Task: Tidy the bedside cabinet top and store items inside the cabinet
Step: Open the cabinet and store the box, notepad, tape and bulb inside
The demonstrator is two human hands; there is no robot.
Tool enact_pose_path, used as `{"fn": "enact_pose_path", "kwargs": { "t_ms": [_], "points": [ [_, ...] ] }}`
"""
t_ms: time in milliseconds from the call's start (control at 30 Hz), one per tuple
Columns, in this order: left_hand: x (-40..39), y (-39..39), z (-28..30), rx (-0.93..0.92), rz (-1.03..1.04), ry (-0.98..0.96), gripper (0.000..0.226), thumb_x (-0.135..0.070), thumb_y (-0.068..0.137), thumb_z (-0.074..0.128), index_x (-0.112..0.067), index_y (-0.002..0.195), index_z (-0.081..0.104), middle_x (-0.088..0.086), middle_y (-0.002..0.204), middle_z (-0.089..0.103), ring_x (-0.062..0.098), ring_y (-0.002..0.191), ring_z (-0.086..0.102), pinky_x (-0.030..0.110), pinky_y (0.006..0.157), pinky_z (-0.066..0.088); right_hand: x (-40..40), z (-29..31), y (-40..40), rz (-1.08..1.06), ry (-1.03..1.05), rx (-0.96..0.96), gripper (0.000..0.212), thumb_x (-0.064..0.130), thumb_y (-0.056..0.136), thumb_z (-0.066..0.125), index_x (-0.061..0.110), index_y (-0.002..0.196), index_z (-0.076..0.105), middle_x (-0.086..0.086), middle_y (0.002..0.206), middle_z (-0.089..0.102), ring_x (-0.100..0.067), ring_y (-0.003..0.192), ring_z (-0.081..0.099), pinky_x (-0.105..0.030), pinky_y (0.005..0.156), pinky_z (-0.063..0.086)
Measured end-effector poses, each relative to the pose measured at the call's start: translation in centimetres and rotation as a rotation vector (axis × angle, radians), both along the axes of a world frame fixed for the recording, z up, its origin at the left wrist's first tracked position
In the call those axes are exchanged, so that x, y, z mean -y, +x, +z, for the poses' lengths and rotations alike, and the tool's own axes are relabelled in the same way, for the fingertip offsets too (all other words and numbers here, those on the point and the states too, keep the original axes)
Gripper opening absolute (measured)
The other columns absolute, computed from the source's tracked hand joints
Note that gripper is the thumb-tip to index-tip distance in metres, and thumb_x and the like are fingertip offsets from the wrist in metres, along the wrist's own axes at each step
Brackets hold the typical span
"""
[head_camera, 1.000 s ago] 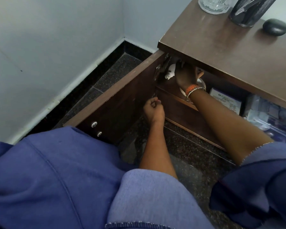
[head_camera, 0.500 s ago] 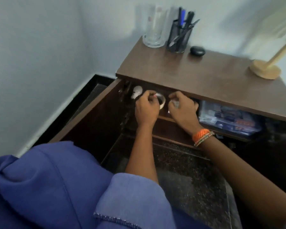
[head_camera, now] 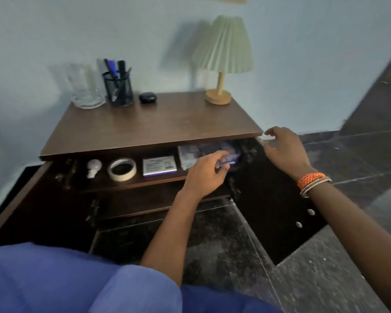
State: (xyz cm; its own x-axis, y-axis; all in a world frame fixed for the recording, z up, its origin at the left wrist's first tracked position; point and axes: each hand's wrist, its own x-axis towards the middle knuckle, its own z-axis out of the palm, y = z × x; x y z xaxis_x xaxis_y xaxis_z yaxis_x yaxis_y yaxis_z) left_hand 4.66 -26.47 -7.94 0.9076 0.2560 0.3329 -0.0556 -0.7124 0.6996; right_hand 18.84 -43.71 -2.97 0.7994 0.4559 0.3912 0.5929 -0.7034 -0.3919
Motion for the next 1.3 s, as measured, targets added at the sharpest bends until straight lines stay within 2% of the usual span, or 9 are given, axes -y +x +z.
{"fn": "enact_pose_path", "kwargs": {
  "t_ms": [167, 267, 367, 467, 567, 900, 1100, 1200, 1300],
  "points": [
    [2.5, 0.8, -0.7, -0.101, -0.074, -0.016, 0.048, -0.033, 0.090, 0.056, -0.031, 0.136, 0.043, -0.007, 0.127, 0.060, 0.010, 0.111, 0.058, 0.039, 0.091, 0.051, 6.7, -2.8, 2.4, 0.008, -0.066, -0.327, 0.025, 0.020, 0.090, 0.059, 0.008, 0.110, 0.067, -0.010, 0.111, 0.069, -0.020, 0.098, 0.063, -0.031, 0.093, 0.045],
    [3.2, 0.8, -1.5, -0.148, -0.112, -0.017, 0.052, -0.034, 0.090, 0.056, -0.032, 0.139, 0.038, -0.006, 0.131, 0.057, 0.010, 0.116, 0.055, 0.041, 0.093, 0.050, 8.8, -4.1, 2.7, 0.045, 0.105, -0.611, 0.023, 0.030, 0.093, 0.057, 0.018, 0.106, 0.071, -0.005, 0.109, 0.071, -0.019, 0.101, 0.064, -0.039, 0.098, 0.047],
    [3.6, 0.7, -2.5, -0.205, -0.142, -0.009, 0.054, -0.037, 0.090, 0.055, -0.036, 0.140, 0.035, -0.007, 0.133, 0.055, 0.010, 0.122, 0.052, 0.042, 0.093, 0.050, 9.4, -4.9, 2.4, 0.014, 0.350, -0.787, 0.030, 0.032, 0.091, 0.059, 0.006, 0.096, 0.072, -0.015, 0.101, 0.072, -0.032, 0.098, 0.067, -0.045, 0.091, 0.050],
    [3.7, 0.7, -2.9, -0.232, -0.149, -0.035, 0.055, -0.038, 0.089, 0.056, -0.038, 0.140, 0.035, -0.009, 0.134, 0.054, 0.009, 0.122, 0.051, 0.042, 0.093, 0.051, 9.0, -5.1, 1.8, 0.005, 0.392, -0.882, 0.028, 0.036, 0.091, 0.057, 0.013, 0.093, 0.074, -0.007, 0.087, 0.075, -0.019, 0.077, 0.071, -0.027, 0.071, 0.052],
    [3.8, 0.7, -2.9, -0.244, -0.149, -0.075, 0.055, -0.037, 0.089, 0.057, -0.039, 0.140, 0.034, -0.009, 0.135, 0.053, 0.009, 0.122, 0.051, 0.043, 0.094, 0.050, 8.8, -5.2, 1.8, 0.017, 0.388, -0.929, 0.034, 0.040, 0.092, 0.054, 0.012, 0.097, 0.072, -0.006, 0.086, 0.074, -0.014, 0.069, 0.070, -0.019, 0.062, 0.052],
    [6.0, 0.7, -2.0, -0.298, -0.200, -0.195, 0.057, -0.036, 0.088, 0.059, -0.035, 0.140, 0.036, -0.005, 0.137, 0.052, 0.008, 0.117, 0.054, 0.028, 0.097, 0.043, 6.3, -6.5, -0.2, -0.067, 0.607, -0.983, 0.049, 0.052, 0.078, 0.064, 0.007, 0.097, 0.072, -0.020, 0.101, 0.071, -0.030, 0.086, 0.065, -0.045, 0.093, 0.049],
    [6.4, 0.9, -1.3, -0.470, -0.286, -0.317, 0.066, -0.053, 0.081, 0.060, -0.036, 0.140, 0.035, -0.004, 0.138, 0.050, 0.009, 0.117, 0.053, 0.035, 0.103, 0.044, 3.1, -7.5, -3.5, -0.082, 0.765, -0.862, 0.035, 0.032, 0.094, 0.053, 0.001, 0.088, 0.067, -0.010, 0.073, 0.062, -0.015, 0.059, 0.056, -0.016, 0.053, 0.049],
    [6.2, 0.6, -1.0, -0.678, -0.350, -0.257, 0.081, -0.071, 0.071, 0.056, -0.032, 0.139, 0.037, -0.002, 0.141, 0.047, 0.015, 0.125, 0.047, 0.043, 0.106, 0.041, 1.1, -8.2, -5.1, -0.108, 0.910, -0.796, 0.034, 0.028, 0.094, 0.055, 0.006, 0.069, 0.064, -0.009, 0.065, 0.058, -0.015, 0.055, 0.052, -0.023, 0.052, 0.047],
    [5.5, 0.0, -0.2, -0.886, -0.353, -0.329, 0.074, -0.061, 0.081, 0.054, -0.026, 0.142, 0.033, -0.001, 0.142, 0.043, 0.018, 0.130, 0.042, 0.045, 0.105, 0.041, -0.7, -8.9, -6.0, -0.161, 0.981, -0.766, 0.032, 0.029, 0.093, 0.056, 0.017, 0.066, 0.066, -0.001, 0.064, 0.062, -0.016, 0.062, 0.057, -0.029, 0.059, 0.048]
  ]
}}
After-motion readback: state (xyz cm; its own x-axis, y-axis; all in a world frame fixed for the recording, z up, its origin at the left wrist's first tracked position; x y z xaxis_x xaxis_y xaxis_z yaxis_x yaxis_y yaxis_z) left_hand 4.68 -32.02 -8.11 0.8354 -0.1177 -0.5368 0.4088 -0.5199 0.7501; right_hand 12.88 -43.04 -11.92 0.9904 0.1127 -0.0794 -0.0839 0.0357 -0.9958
